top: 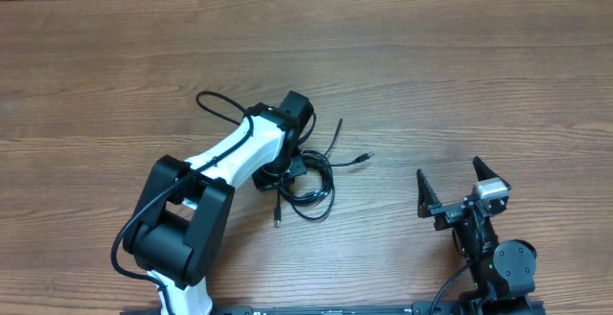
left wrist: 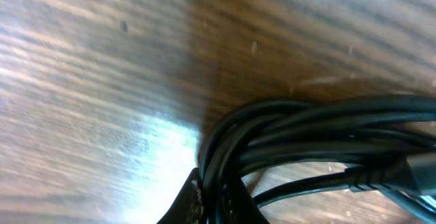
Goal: Untangle cables
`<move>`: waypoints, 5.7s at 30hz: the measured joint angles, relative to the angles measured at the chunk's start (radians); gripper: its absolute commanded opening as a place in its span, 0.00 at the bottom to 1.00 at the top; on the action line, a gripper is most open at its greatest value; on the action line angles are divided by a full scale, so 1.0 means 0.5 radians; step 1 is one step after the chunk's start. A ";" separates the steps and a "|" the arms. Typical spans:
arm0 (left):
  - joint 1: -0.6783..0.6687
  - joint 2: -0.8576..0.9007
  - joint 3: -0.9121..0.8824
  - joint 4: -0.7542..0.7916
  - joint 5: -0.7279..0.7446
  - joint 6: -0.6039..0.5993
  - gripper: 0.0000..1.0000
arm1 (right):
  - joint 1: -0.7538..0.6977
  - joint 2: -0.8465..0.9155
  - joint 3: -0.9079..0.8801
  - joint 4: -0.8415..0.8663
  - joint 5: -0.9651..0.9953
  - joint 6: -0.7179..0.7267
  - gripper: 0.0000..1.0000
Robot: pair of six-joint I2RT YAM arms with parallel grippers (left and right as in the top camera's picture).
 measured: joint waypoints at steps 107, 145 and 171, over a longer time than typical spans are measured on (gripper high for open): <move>-0.260 -1.490 -0.002 0.032 -0.045 -0.972 0.05 | 0.000 0.539 1.137 -1.309 -1.307 1.959 0.95; -0.400 -1.478 -0.002 0.703 0.909 -0.052 0.04 | 0.000 0.547 0.856 -0.837 -1.189 2.094 0.65; -0.459 -1.464 0.011 0.452 0.588 -0.169 0.04 | -0.006 0.568 0.826 -0.389 -1.868 1.824 0.04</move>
